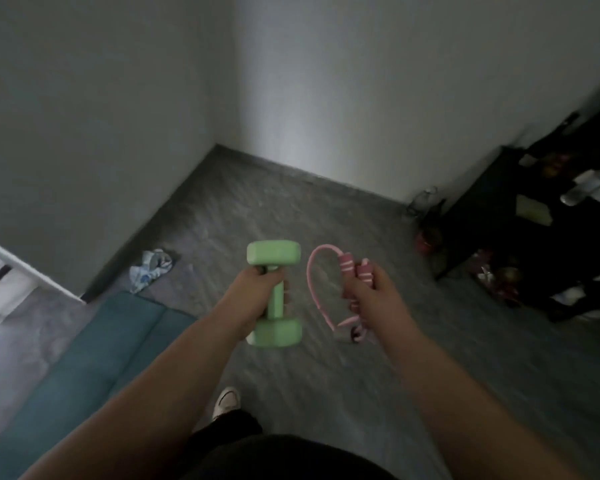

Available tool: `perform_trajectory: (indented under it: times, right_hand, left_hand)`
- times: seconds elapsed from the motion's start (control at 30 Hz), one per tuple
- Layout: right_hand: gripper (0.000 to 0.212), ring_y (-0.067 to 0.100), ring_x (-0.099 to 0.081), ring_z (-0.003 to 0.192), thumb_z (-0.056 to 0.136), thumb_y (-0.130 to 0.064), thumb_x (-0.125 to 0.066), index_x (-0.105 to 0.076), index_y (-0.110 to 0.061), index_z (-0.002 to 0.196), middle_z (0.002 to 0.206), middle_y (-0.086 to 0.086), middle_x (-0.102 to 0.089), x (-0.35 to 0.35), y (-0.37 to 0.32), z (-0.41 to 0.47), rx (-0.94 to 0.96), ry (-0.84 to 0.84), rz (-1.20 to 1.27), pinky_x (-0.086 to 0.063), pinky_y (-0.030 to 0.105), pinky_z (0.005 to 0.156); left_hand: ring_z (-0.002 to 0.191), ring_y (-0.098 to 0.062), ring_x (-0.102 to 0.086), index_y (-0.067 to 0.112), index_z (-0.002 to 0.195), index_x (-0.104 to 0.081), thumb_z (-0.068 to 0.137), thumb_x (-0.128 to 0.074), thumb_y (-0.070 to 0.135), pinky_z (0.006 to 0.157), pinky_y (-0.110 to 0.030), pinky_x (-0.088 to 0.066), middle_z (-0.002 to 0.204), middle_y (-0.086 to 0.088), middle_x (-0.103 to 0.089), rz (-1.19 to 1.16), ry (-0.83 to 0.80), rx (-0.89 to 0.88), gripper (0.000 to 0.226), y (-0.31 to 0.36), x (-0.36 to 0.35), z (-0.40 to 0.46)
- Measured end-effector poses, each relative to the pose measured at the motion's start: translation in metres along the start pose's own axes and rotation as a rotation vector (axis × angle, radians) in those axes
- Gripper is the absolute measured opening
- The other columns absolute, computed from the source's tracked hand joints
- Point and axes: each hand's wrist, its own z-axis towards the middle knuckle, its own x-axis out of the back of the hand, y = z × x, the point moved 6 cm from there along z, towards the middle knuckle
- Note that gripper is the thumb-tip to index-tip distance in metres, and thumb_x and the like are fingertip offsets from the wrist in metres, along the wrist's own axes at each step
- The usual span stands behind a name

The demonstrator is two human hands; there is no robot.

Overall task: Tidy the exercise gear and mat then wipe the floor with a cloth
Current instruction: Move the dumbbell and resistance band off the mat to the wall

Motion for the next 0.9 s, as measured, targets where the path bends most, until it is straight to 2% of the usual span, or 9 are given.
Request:
perform_trajectory:
  times: [0.13, 0.23, 0.37, 0.5, 0.57, 0.67, 0.8, 0.9]
  right_hand:
    - [0.022, 0.01, -0.054, 0.054, 0.09, -0.035, -0.07, -0.061, -0.016, 0.089, 0.07, 0.005, -0.063, 0.021, -0.007, 0.053, -0.035, 0.094, 0.074, -0.045, 0.027, 0.055]
    - [0.023, 0.008, -0.051, 0.048, 0.091, -0.032, -0.069, -0.059, -0.012, 0.085, 0.065, 0.006, -0.06, 0.02, -0.019, 0.102, -0.045, 0.124, 0.079, -0.044, 0.026, 0.052]
    - [0.023, 0.017, -0.051, 0.055, 0.093, -0.028, -0.067, -0.055, -0.012, 0.084, 0.066, 0.01, -0.058, -0.001, -0.049, 0.179, -0.05, 0.122, 0.053, -0.045, 0.024, 0.048]
    - [0.032, 0.019, -0.053, 0.061, 0.092, -0.043, -0.066, -0.057, -0.013, 0.089, 0.069, 0.008, -0.061, -0.033, -0.09, 0.258, -0.07, 0.116, -0.04, -0.045, 0.026, 0.052]
    - [0.035, 0.019, -0.052, 0.06, 0.092, -0.044, -0.066, -0.058, -0.01, 0.093, 0.07, 0.009, -0.061, -0.048, -0.112, 0.295, -0.058, 0.098, -0.063, -0.045, 0.024, 0.05]
    - [0.04, 0.018, -0.056, 0.062, 0.092, -0.041, -0.066, -0.059, -0.001, 0.097, 0.075, 0.01, -0.064, -0.067, -0.138, 0.347, -0.05, 0.099, -0.081, -0.047, 0.023, 0.052]
    - [0.031, 0.014, -0.056, 0.055, 0.091, -0.042, -0.068, -0.058, -0.013, 0.087, 0.072, 0.009, -0.064, -0.086, -0.158, 0.413, -0.051, 0.101, -0.039, -0.048, 0.025, 0.054]
    - [0.029, 0.011, -0.052, 0.05, 0.091, -0.039, -0.068, -0.055, -0.013, 0.087, 0.071, 0.011, -0.057, -0.095, -0.172, 0.464, -0.046, 0.084, -0.008, -0.046, 0.022, 0.05]
  left_hand:
    - [0.072, -0.025, -0.064, 0.011, 0.097, -0.063, 0.098, -0.057, 0.012, 0.065, -0.036, -0.057, 0.082, -0.01, -0.064, 0.067, -0.051, 0.002, 0.006, 0.029, -0.027, 0.049]
    - [0.069, -0.024, -0.064, 0.007, 0.099, -0.062, 0.097, -0.058, 0.013, 0.073, -0.042, -0.055, 0.082, -0.011, -0.063, 0.095, -0.059, -0.007, 0.008, 0.049, -0.033, 0.099]
    - [0.063, -0.022, -0.063, 0.007, 0.096, -0.061, 0.097, -0.059, 0.015, 0.066, -0.04, -0.052, 0.078, -0.012, -0.061, 0.101, -0.06, -0.001, 0.008, 0.085, -0.026, 0.18]
    - [0.066, -0.022, -0.059, 0.01, 0.101, -0.058, 0.1, -0.054, 0.012, 0.059, -0.033, -0.051, 0.081, -0.012, -0.058, 0.086, -0.033, -0.001, 0.005, 0.137, -0.012, 0.262]
    - [0.066, -0.022, -0.059, 0.015, 0.098, -0.057, 0.1, -0.053, 0.013, 0.056, -0.031, -0.049, 0.082, -0.012, -0.058, 0.102, -0.02, -0.015, 0.004, 0.166, -0.006, 0.299]
    - [0.063, -0.024, -0.059, 0.013, 0.09, -0.057, 0.1, -0.054, 0.015, 0.06, -0.031, -0.047, 0.078, -0.011, -0.058, 0.106, -0.005, 0.0, 0.01, 0.203, 0.001, 0.348]
    - [0.063, -0.024, -0.059, 0.012, 0.087, -0.058, 0.1, -0.055, 0.015, 0.062, -0.034, -0.046, 0.076, -0.01, -0.059, 0.108, 0.007, 0.024, 0.013, 0.241, 0.007, 0.404]
    - [0.063, -0.024, -0.059, 0.012, 0.087, -0.057, 0.1, -0.055, 0.014, 0.06, -0.032, -0.046, 0.076, -0.01, -0.058, 0.144, 0.007, 0.028, 0.014, 0.267, 0.006, 0.449]
